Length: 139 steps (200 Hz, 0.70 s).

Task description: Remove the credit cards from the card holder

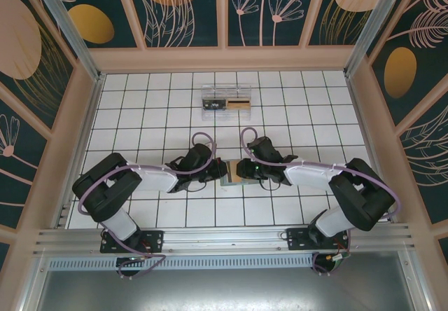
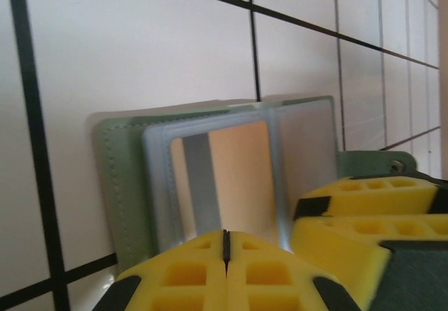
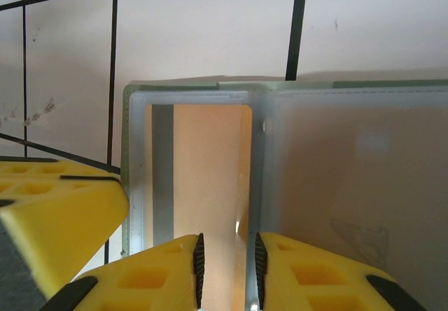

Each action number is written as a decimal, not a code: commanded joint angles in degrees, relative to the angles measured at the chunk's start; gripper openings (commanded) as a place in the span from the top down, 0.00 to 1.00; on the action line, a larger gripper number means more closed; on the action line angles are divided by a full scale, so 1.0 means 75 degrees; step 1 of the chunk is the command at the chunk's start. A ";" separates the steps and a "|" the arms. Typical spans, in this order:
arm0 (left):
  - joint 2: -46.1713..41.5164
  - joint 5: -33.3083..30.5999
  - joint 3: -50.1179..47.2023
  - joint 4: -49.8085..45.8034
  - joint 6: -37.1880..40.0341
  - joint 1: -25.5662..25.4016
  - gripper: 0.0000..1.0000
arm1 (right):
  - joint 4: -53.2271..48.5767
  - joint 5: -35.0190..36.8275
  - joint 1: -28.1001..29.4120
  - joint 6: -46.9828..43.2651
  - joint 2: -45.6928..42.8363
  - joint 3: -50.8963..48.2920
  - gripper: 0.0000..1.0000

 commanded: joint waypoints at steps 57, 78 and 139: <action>0.0172 -0.0735 0.0668 -0.1791 -0.0169 -0.0101 1.00 | 0.0072 -0.0054 -0.0045 0.0071 0.0011 0.0202 0.69; 0.0334 -0.0711 0.0800 -0.1911 -0.0153 -0.0119 1.00 | 0.0063 -0.0047 -0.0046 0.0059 0.0022 0.0202 0.69; 0.0868 -0.0688 0.0969 -0.2259 -0.0249 -0.0152 1.00 | 0.0076 -0.0136 -0.0057 0.0094 0.0166 0.0266 0.69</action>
